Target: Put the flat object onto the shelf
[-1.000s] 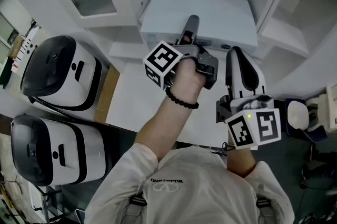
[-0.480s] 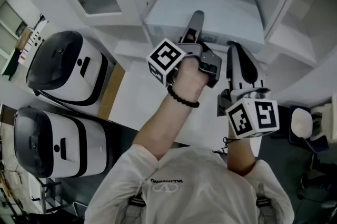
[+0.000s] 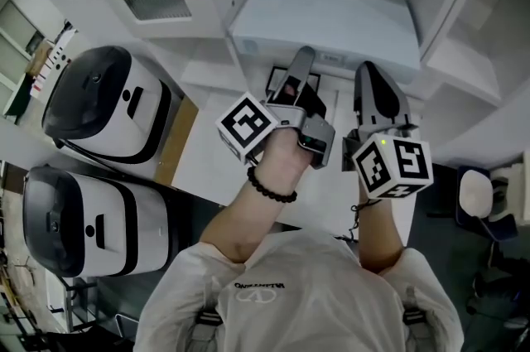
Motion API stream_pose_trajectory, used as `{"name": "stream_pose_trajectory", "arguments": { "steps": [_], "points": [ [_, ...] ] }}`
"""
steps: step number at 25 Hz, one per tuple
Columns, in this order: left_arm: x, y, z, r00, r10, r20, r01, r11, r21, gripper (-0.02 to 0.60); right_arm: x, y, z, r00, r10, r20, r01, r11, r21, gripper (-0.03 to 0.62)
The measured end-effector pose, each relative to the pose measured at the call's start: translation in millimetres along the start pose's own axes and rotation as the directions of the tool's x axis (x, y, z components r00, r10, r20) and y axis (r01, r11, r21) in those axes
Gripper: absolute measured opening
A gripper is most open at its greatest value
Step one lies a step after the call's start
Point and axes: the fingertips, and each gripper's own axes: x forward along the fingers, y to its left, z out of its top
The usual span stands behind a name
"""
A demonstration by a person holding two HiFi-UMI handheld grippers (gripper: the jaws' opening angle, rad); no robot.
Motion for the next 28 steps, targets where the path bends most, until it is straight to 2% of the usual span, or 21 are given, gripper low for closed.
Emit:
{"name": "stream_pose_trajectory", "arguments": {
  "steps": [3,14,16,17,19,20,21,22,23,24,26,27,28],
  "points": [
    [6,2,2,1.000,0.003,0.002,-0.003,1.000,0.019,0.227,5,0,-6,1.000,-0.005,-0.016,0.005,1.000,0.000,0.009],
    [29,11,6,0.999,-0.018,0.031,0.017,1.000,0.005,0.225,5,-9,-19,0.999,-0.033,-0.039,0.033,0.999,0.005,0.009],
    [30,9,8,0.999,-0.044,0.029,0.043,0.998,0.049,0.225,6,-11,-21,0.999,-0.031,-0.041,0.031,0.999,0.008,0.009],
    [28,7,8,0.998,-0.059,0.025,0.057,0.994,0.094,0.227,4,-12,-22,0.999,-0.031,-0.042,0.032,0.999,0.010,0.009],
    [19,2,8,0.997,-0.080,0.011,0.076,0.970,0.231,0.226,-2,-15,-24,0.998,-0.038,-0.042,0.039,0.999,0.015,0.009],
    [13,-1,9,0.996,-0.085,0.003,0.079,0.945,0.318,0.225,-6,-16,-25,0.998,-0.044,-0.042,0.045,0.999,0.016,0.009],
    [5,-5,11,0.996,-0.089,0.000,0.081,0.907,0.412,0.225,-10,-18,-26,0.998,-0.050,-0.041,0.051,0.999,0.018,0.009],
    [-2,-9,14,0.995,-0.095,-0.004,0.084,0.855,0.512,0.224,-15,-20,-26,0.998,-0.054,-0.038,0.055,0.998,0.020,0.009],
    [-11,-14,16,0.995,-0.103,-0.012,0.089,0.785,0.613,0.199,-20,-22,-26,0.998,-0.058,-0.035,0.059,0.998,0.023,0.009],
    [-20,-19,17,0.994,-0.110,-0.025,0.096,0.704,0.703,0.154,-25,-23,-27,0.998,-0.062,-0.032,0.063,0.998,0.026,0.009],
    [-37,-27,16,0.991,-0.120,-0.059,0.116,0.545,0.831,0.068,-34,-25,-31,0.997,-0.073,-0.035,0.074,0.997,0.032,0.009],
    [-45,-30,15,0.990,-0.122,-0.075,0.125,0.480,0.869,0.029,-39,-26,-33,0.996,-0.079,-0.038,0.080,0.996,0.034,0.009],
    [-53,-31,14,0.989,-0.120,-0.089,0.132,0.426,0.895,0.013,-43,-27,-35,0.996,-0.084,-0.041,0.086,0.996,0.035,0.009]
  ]
}}
